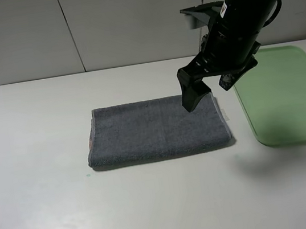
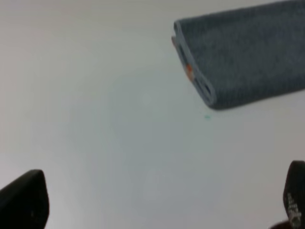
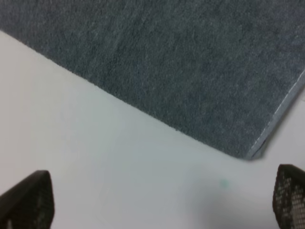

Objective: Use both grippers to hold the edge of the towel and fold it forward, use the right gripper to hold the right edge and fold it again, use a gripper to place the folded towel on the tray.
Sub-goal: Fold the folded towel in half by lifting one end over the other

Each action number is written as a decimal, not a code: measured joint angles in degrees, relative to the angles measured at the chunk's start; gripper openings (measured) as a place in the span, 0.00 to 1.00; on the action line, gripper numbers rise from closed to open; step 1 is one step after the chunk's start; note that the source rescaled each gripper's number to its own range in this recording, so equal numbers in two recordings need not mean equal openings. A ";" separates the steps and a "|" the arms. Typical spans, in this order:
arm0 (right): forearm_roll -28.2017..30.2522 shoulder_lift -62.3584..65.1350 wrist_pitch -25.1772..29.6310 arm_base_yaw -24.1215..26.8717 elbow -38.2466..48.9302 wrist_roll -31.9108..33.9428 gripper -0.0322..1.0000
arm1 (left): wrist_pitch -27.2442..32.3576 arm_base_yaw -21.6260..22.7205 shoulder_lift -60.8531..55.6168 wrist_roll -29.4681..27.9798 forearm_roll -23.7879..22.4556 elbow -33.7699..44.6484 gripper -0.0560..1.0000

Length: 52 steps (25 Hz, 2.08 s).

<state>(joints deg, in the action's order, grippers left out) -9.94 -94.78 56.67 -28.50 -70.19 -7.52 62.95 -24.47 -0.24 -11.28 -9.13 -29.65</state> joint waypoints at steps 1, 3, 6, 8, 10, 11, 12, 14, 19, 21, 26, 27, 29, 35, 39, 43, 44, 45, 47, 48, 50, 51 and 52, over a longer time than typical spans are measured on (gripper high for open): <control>0.00 0.00 -0.06 0.00 0.00 0.00 1.00 | 0.23 0.00 0.01 0.00 0.01 0.00 1.00; -0.04 0.00 -0.40 0.00 0.00 0.02 1.00 | -0.07 0.00 0.01 0.05 0.14 0.37 1.00; -0.04 0.00 -0.80 0.00 0.00 0.07 1.00 | -1.17 0.00 0.01 0.05 0.45 1.18 1.00; -0.04 0.00 -0.85 0.00 0.00 0.07 1.00 | -1.36 0.00 0.01 0.05 0.51 1.23 1.00; -0.06 0.00 -0.85 0.00 0.00 0.07 1.00 | -1.41 0.00 0.01 0.05 0.51 1.25 1.00; -0.06 0.00 -0.85 0.00 0.00 0.07 1.00 | -1.41 0.00 0.01 0.05 0.51 1.25 1.00; -0.11 0.00 -0.85 0.00 0.00 0.07 1.00 | -1.41 0.00 0.01 0.05 0.51 1.25 1.00; -0.11 0.00 -0.85 0.00 0.00 0.07 1.00 | -1.41 0.00 0.01 0.05 0.51 1.25 1.00; -0.23 0.00 0.18 0.00 0.00 1.34 1.00 | -1.41 0.56 0.01 0.05 0.51 1.25 1.00; -0.23 0.00 0.17 0.00 0.00 2.92 1.00 | -1.43 2.98 0.01 0.05 0.51 1.25 1.00; -0.18 -0.33 -3.06 0.00 0.00 7.01 1.00 | -1.43 14.04 0.01 0.11 0.51 1.25 1.00; -0.02 -0.72 -4.10 0.00 0.00 7.52 1.00 | -1.43 16.77 0.01 0.11 0.51 1.25 1.00; 0.50 -2.14 -5.90 0.00 0.00 8.53 1.00 | -1.43 21.61 0.01 0.11 0.51 1.25 1.00; 2.61 -8.32 -11.57 0.00 0.00 9.31 1.00 | -1.43 31.09 0.01 0.11 0.51 1.25 1.00; 3.84 -12.39 -14.32 1.93 0.00 10.90 1.00 | -1.47 31.63 0.01 0.11 0.51 1.25 1.00; 4.30 -15.32 -17.21 4.69 0.00 11.18 1.00 | -1.47 31.76 0.01 0.11 0.51 1.25 1.00; 4.35 -15.81 -17.83 5.10 0.00 11.18 1.00 | -1.47 31.76 0.01 0.11 0.51 1.25 1.00; 4.47 -16.33 -18.35 5.33 0.00 11.22 1.00 | -1.47 31.76 0.01 0.11 0.51 1.25 1.00; 4.61 -17.22 -19.69 5.82 0.00 11.22 1.00 | -1.47 31.76 0.01 0.11 0.51 1.25 1.00; 4.68 -17.62 -20.40 5.96 0.00 11.34 1.00 | -1.47 31.76 0.01 0.11 0.51 1.25 1.00; 4.68 -18.38 -21.11 6.23 0.00 11.45 1.00 | -1.47 31.76 0.01 0.11 0.51 1.25 1.00; 4.68 -18.69 -21.36 6.39 0.00 11.45 1.00 | -1.47 31.76 0.01 0.11 0.51 1.25 1.00; 4.68 -19.15 -21.55 6.51 -0.05 11.45 1.00 | -1.47 31.76 0.01 0.11 0.51 1.25 1.00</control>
<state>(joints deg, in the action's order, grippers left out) -5.27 -113.93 35.12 -21.99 -70.24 3.92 61.48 7.29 -0.23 -11.17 -8.63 -28.40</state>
